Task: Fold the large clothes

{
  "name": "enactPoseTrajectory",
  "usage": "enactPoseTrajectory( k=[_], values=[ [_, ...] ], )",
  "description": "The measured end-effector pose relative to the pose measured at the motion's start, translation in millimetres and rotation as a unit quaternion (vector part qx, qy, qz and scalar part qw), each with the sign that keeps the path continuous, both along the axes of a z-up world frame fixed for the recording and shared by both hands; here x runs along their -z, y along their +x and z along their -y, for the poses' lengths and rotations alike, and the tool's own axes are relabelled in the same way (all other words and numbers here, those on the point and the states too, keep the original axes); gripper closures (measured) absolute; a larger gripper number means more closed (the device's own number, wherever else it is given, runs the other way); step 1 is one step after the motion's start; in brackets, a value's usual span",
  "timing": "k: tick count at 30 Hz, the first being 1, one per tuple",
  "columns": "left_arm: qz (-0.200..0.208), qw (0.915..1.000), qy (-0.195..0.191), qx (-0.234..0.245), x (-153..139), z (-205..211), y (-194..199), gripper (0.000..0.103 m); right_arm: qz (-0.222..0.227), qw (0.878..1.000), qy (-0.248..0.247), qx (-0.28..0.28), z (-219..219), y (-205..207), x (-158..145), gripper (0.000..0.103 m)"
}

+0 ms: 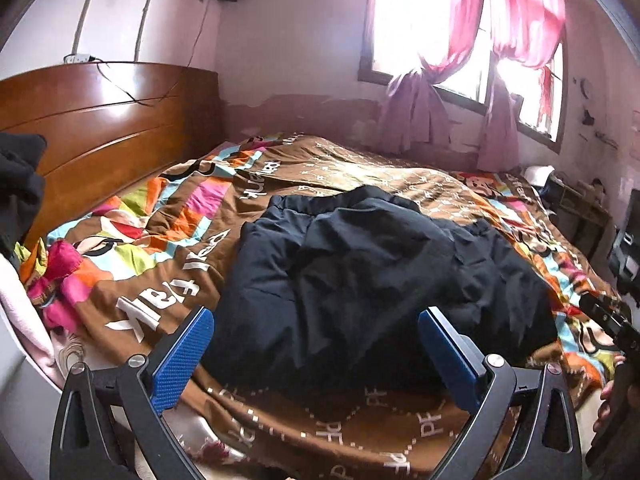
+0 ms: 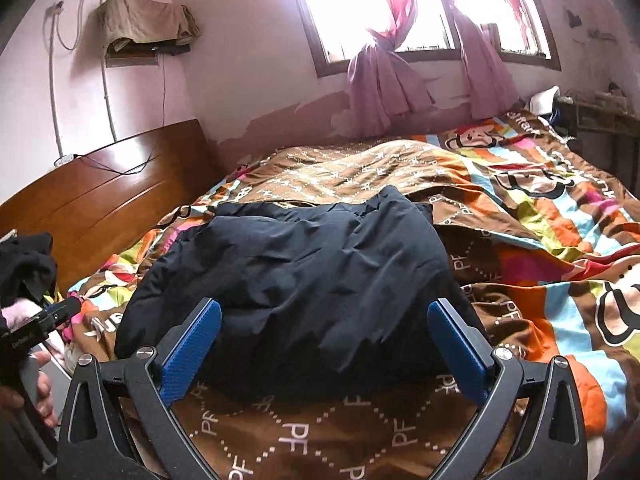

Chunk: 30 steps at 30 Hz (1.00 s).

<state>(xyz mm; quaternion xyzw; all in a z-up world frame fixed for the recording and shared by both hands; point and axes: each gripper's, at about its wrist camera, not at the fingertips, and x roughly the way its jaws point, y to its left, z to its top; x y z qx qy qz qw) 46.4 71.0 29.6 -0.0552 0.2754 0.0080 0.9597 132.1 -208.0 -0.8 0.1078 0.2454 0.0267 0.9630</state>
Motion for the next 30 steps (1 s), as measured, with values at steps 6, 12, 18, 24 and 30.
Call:
enactPoseTrajectory(
  k=[6,12,18,24,30],
  values=[
    [-0.007,0.9997,-0.021,0.009,11.0,-0.1,-21.8,0.0,0.011,1.0,-0.006,-0.015,-15.6,-23.6,-1.5,0.001],
    [0.005,0.9998,-0.006,0.019,15.6,10.9,-40.6,0.0,0.018,0.999,-0.009,-0.033,-28.9,-42.1,-4.0,0.001],
    [0.031,0.9992,0.004,0.023,9.7,15.7,-53.0,0.0,0.026,0.999,-0.02,-0.039,-39.2,-56.5,-0.1,0.001],
    [0.042,0.9989,0.01,0.02,11.2,20.5,-57.9,0.0,0.026,0.998,-0.032,-0.048,-44.1,-60.4,6.7,0.001],
    [0.046,0.9979,0.039,0.024,14.9,31.3,-61.4,0.0,0.024,0.998,-0.034,-0.05,-45.7,-59.9,8.6,0.001]
  ],
)
